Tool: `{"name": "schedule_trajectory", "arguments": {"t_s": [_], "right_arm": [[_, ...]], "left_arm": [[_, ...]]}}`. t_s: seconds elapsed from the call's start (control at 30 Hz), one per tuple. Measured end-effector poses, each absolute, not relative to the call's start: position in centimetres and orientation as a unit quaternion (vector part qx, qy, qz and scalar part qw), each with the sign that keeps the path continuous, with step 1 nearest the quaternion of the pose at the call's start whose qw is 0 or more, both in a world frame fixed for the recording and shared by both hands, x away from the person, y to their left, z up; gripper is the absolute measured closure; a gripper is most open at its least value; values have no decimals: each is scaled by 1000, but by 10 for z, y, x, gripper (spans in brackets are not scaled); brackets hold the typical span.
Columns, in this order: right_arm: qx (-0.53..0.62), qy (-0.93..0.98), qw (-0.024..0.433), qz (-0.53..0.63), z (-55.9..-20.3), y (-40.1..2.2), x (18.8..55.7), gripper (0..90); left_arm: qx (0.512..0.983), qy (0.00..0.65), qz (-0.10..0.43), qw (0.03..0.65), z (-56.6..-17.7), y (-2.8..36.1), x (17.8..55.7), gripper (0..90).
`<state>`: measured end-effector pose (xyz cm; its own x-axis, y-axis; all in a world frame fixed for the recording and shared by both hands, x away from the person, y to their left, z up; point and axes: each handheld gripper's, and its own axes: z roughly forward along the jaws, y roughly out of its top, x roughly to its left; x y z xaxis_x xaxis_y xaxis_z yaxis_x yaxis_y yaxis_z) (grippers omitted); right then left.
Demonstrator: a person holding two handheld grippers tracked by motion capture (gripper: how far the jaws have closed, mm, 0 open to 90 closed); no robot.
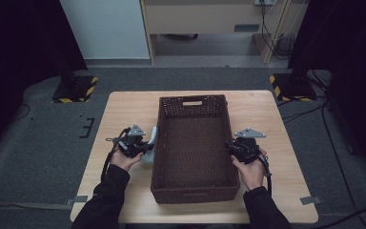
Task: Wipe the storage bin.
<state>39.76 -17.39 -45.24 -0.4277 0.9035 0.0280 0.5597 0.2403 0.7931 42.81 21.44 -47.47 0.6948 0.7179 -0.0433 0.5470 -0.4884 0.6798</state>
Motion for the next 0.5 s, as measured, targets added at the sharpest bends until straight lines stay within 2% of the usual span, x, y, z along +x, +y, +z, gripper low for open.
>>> {"name": "schedule_trajectory", "arguments": {"t_s": [0.17, 0.5], "right_arm": [[487, 752, 228, 382, -453, -174, 398, 710], [496, 744, 235, 382, -453, -174, 401, 708]], "left_arm": [[863, 363, 120, 331, -481, 206, 428, 830], [833, 349, 152, 402, -434, 224, 417, 829]]}}
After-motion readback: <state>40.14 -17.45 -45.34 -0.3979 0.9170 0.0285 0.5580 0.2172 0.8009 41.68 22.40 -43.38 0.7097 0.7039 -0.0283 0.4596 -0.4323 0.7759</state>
